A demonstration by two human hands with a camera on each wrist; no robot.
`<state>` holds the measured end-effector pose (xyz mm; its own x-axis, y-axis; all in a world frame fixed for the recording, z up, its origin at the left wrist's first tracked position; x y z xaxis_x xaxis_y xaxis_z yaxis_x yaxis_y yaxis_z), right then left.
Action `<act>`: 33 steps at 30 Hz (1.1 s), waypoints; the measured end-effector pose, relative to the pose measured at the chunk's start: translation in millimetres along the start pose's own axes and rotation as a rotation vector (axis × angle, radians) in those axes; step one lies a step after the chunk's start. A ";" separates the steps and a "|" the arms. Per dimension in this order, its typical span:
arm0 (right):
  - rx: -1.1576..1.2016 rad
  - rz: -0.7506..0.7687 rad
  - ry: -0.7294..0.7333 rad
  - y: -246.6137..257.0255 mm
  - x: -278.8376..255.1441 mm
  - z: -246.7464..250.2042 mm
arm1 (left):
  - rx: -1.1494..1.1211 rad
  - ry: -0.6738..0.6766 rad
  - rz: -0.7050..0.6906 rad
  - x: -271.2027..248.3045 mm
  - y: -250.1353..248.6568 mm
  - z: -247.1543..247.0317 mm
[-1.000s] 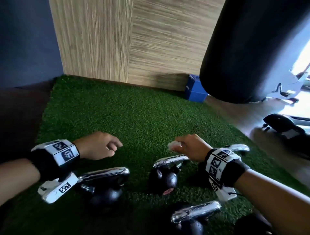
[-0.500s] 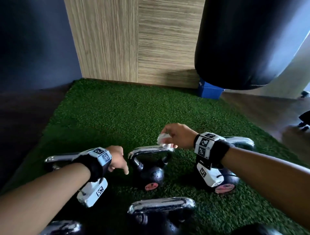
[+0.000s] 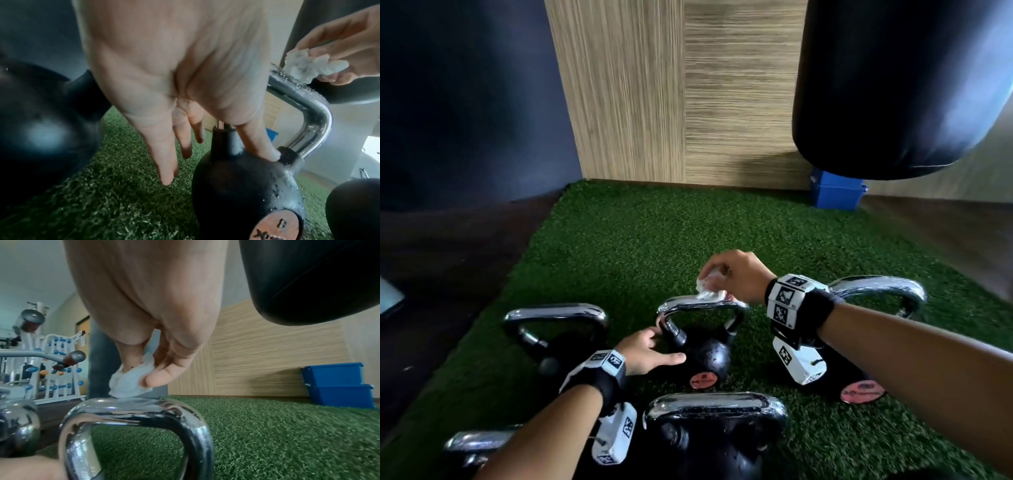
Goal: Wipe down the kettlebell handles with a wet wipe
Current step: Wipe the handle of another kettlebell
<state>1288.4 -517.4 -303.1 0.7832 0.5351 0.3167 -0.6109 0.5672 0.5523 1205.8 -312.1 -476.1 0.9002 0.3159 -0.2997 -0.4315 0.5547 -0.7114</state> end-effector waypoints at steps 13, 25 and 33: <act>-0.322 0.223 0.203 14.8 0.6 -30.2 | -0.361 -0.136 -0.016 22.2 -10.7 -37.5; -0.409 0.122 0.150 11.4 0.5 -27.8 | -0.420 -0.065 -0.072 35.8 -1.8 -37.3; -0.483 -0.030 0.137 -1.1 -10.8 -12.1 | -0.411 -0.076 -0.051 31.0 -4.5 -39.3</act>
<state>1279.2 -516.2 -316.5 0.7984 0.5732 0.1844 -0.5978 0.7912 0.1291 1237.9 -335.1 -507.1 0.9065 0.3599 -0.2206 -0.3130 0.2225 -0.9233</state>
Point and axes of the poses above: each hand's wrist, its own x-axis towards the middle knuckle, its own z-axis out of the back of the hand, y = z × x, the point moved 4 cm from there along x, towards the middle knuckle, and after that the axes turned 10 degrees about -y, right-handed, at the moved point
